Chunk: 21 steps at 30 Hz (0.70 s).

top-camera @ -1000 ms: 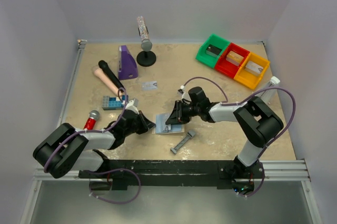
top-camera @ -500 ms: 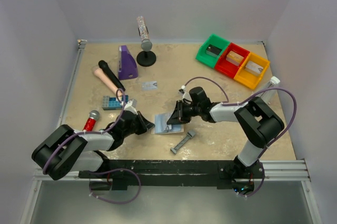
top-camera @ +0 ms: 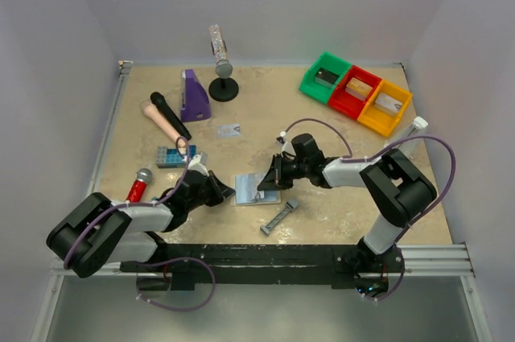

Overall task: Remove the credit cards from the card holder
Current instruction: Remove the credit card from the card holder.

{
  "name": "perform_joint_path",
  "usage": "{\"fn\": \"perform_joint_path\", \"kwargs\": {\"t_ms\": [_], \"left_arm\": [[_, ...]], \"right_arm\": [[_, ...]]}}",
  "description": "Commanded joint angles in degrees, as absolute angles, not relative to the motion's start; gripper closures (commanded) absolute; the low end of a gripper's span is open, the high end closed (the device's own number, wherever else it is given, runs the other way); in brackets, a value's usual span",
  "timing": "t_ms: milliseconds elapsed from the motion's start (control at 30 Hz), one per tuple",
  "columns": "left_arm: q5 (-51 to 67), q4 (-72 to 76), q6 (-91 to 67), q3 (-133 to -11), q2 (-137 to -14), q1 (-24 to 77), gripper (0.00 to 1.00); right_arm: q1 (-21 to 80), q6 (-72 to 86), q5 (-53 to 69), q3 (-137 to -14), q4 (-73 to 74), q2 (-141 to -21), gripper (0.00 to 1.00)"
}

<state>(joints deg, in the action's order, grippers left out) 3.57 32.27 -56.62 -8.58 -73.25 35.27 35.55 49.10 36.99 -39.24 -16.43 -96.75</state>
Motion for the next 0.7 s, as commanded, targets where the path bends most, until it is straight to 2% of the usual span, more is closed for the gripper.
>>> {"fn": "perform_joint_path", "kwargs": {"t_ms": [0,567,667], "left_arm": [[1.5,27.9,-56.1,-6.2,-73.3,34.8,1.0],[3.0,26.9,-54.1,-7.0,-69.5,34.9,1.0],[4.0,26.0,-53.5,-8.3,-68.2,34.9,0.9]], "right_arm": [[34.9,48.2,36.7,-38.6,-15.6,-94.3,1.0],[32.4,45.6,34.4,-36.1,-10.5,-88.6,1.0],[32.4,44.0,33.6,-36.5,-8.0,-85.9,1.0]]}}
